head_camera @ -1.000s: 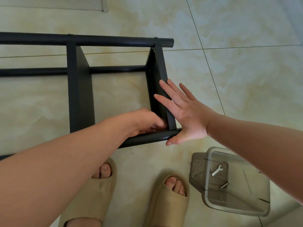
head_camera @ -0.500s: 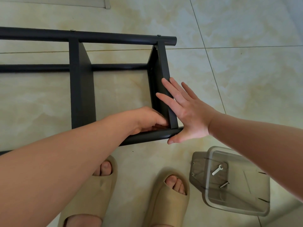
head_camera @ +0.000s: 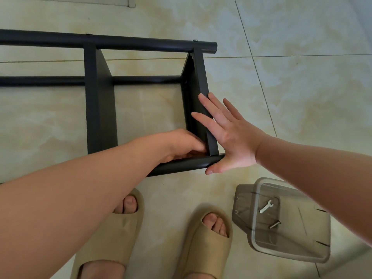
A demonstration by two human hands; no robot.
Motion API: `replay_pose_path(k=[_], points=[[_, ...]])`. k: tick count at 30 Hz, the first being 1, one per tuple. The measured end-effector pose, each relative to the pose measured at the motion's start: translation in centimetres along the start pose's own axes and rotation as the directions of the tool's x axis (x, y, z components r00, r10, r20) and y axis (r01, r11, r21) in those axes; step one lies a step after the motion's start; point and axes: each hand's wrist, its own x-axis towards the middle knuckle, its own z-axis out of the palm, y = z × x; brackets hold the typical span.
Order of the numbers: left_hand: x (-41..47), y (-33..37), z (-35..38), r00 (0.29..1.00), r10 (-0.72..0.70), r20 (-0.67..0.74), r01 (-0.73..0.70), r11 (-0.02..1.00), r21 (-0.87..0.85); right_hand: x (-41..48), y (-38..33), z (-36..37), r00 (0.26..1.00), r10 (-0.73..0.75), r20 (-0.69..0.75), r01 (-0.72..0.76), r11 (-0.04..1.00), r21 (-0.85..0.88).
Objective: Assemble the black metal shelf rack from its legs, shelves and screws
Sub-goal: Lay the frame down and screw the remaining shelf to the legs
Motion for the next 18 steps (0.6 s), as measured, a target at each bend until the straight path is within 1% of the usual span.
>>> replay_pose_path(k=[3,5,9,15,18], points=[[-0.04,-0.2,-0.19,0.999,-0.024,0.036,0.027,0.997,-0.076,-0.02,0.01,-0.11,1.0,0.001,0.007,-0.001,1.0,0.006],[-0.08,-0.23,-0.27,0.999,-0.032,0.035,0.035,0.995,-0.096,-0.01,0.01,-0.16,1.0,0.002,0.01,-0.002,1.0,0.009],[-0.12,-0.03,-0.29,0.995,-0.061,0.073,0.069,0.991,-0.114,-0.02,-0.02,-0.16,1.0,0.003,0.012,-0.003,1.0,0.01],[0.17,-0.29,-0.17,0.999,-0.016,0.05,0.019,0.998,-0.053,-0.03,0.01,-0.08,1.0,0.004,0.004,-0.004,1.0,0.019],[0.05,-0.39,-0.33,0.997,-0.017,0.07,0.023,0.996,-0.09,-0.01,0.0,-0.02,1.0,0.004,0.002,-0.004,1.0,0.015]])
